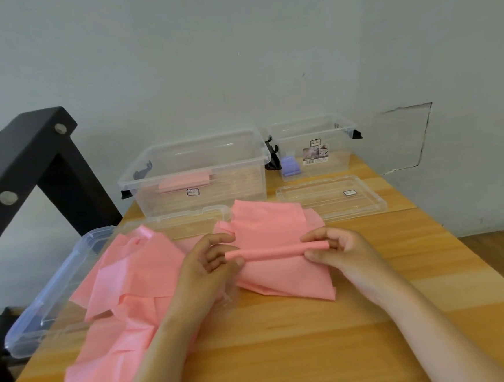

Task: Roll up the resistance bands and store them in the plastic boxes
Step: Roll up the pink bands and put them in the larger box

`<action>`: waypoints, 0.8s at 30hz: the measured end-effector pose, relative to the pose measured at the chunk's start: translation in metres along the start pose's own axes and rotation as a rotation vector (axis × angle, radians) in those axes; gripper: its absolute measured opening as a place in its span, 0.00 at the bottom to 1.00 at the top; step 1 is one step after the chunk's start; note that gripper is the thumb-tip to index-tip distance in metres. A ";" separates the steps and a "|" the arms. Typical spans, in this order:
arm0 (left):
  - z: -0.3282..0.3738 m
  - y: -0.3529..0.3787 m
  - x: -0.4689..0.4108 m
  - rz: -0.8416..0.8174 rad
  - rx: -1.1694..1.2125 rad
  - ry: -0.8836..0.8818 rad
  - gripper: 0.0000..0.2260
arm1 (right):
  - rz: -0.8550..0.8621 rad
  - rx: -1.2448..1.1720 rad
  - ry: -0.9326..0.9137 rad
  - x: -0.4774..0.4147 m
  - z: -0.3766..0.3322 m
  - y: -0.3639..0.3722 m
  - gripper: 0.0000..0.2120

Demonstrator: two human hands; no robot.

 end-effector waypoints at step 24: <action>-0.001 0.004 0.002 -0.078 -0.095 -0.036 0.04 | 0.005 0.073 0.009 -0.002 0.006 -0.001 0.06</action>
Point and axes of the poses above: each hand's wrist, its own x-axis away from the middle knuckle, its own y-axis out of the palm, z = x × y, the point moved 4 cm from there along -x, towards the middle knuckle, and after that the axes turned 4 degrees about z, right-handed, at the moved point
